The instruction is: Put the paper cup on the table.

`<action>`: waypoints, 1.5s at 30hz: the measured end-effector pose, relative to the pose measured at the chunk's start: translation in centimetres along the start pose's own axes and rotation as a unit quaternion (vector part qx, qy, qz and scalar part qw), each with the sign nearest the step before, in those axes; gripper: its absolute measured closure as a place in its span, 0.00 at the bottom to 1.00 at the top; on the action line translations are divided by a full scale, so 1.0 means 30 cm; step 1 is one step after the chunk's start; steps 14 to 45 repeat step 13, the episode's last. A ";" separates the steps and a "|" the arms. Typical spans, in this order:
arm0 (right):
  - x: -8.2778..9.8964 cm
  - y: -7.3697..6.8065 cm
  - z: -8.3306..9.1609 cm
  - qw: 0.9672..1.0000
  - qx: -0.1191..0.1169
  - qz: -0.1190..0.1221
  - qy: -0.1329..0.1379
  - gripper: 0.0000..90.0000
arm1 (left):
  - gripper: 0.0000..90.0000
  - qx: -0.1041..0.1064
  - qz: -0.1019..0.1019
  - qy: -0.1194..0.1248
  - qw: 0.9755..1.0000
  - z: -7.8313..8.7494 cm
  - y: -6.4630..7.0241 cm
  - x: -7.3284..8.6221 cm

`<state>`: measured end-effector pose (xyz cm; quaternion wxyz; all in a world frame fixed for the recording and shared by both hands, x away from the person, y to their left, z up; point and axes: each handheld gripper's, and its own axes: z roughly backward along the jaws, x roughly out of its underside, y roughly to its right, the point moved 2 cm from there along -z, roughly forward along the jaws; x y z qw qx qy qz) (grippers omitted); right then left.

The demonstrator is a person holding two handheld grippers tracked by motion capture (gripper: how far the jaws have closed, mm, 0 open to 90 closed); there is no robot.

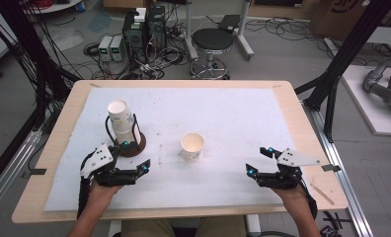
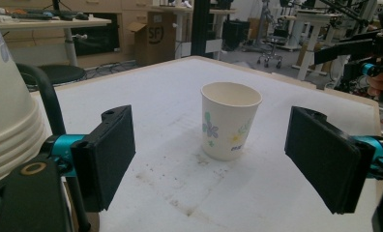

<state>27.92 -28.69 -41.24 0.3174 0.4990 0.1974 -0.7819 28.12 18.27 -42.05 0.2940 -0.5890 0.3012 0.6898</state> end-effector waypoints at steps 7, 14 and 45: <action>0.004 0.004 -0.001 1.000 0.001 -0.002 -0.002 0.23 | 0.20 0.000 0.002 0.001 1.000 -0.004 -0.002 0.003; 0.006 0.008 -0.007 1.000 -0.002 -0.001 -0.002 0.23 | 0.20 0.001 0.005 -0.002 1.000 -0.010 -0.004 0.010; 0.006 0.008 -0.007 1.000 -0.002 -0.001 -0.002 0.23 | 0.20 0.001 0.005 -0.002 1.000 -0.010 -0.004 0.010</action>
